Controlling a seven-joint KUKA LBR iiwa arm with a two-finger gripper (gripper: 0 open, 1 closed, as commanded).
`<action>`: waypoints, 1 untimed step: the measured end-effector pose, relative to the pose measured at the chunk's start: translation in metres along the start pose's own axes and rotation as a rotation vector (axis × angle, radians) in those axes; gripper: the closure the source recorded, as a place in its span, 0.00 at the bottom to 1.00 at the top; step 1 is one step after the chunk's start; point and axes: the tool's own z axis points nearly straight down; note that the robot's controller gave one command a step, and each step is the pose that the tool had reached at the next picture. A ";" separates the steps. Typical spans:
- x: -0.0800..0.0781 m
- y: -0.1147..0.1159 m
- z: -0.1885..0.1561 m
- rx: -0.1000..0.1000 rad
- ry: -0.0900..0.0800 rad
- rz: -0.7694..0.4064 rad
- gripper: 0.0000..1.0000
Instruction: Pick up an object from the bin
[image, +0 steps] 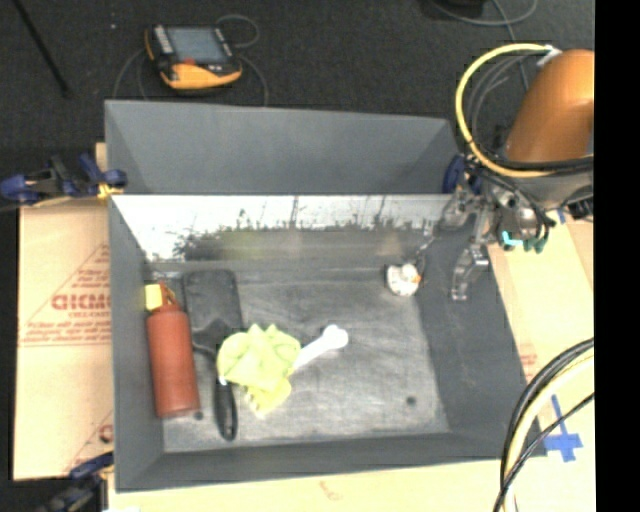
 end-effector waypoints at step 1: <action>-0.002 0.000 -0.004 0.002 -0.007 -0.003 0.00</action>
Offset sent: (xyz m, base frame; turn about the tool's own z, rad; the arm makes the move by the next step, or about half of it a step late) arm 0.0014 0.0685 -0.0633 0.1126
